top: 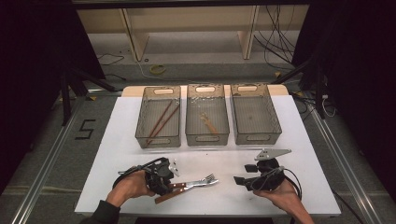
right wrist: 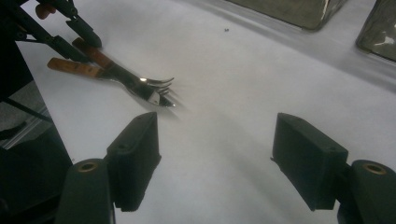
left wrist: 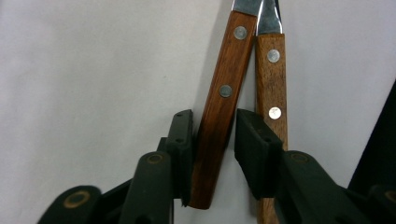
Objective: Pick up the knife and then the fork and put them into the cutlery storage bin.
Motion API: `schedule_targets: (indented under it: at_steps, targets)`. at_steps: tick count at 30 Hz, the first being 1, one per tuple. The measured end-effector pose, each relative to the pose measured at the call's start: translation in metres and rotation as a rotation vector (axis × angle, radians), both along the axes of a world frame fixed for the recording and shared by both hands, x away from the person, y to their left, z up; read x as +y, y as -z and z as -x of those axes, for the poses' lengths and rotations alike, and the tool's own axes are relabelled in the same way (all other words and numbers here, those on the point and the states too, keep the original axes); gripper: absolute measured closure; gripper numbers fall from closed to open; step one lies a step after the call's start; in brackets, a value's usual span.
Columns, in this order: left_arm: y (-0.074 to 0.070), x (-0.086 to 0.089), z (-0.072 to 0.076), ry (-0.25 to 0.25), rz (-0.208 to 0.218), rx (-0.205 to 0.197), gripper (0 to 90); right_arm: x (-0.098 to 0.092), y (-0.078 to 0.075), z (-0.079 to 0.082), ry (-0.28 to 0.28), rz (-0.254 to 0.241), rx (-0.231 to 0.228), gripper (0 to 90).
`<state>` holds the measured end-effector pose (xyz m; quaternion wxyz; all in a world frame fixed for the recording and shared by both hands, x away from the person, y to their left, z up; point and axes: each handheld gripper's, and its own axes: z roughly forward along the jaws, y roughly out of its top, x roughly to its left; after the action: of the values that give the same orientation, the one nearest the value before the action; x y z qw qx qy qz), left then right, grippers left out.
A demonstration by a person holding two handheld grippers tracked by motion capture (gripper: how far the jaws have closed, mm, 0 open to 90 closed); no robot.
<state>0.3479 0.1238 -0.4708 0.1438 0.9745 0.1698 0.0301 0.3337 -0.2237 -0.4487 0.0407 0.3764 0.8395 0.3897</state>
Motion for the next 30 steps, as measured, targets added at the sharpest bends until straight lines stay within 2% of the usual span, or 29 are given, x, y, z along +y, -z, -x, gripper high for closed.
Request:
schedule_targets:
  at_steps: [3, 12, 15, 18, 24, 30]
  targets:
    - [-0.001, 0.000, 0.000, 0.028, -0.015, -0.002, 69.8, 0.000, 0.000, 0.000, 0.000, 0.000, 0.001, 32.3]
    - [-0.001, -0.002, 0.003, 0.083, -0.014, -0.025, 74.5, 0.000, 0.000, 0.000, 0.000, -0.001, 0.002, 32.4]
    - [-0.001, -0.001, 0.004, 0.089, -0.007, -0.026, 75.0, 0.000, -0.001, 0.000, 0.001, -0.002, 0.000, 32.4]
    - [-0.001, 0.000, 0.004, 0.083, 0.017, -0.030, 75.2, 0.000, -0.002, 0.000, 0.000, -0.008, 0.000, 32.4]
    - [-0.009, -0.003, 0.005, 0.082, 0.027, -0.062, 75.3, 0.002, -0.004, 0.001, -0.010, -0.017, -0.016, 32.5]
    - [-0.019, -0.009, 0.008, 0.091, 0.050, -0.081, 75.3, 0.012, -0.013, 0.003, -0.059, -0.034, -0.054, 32.4]
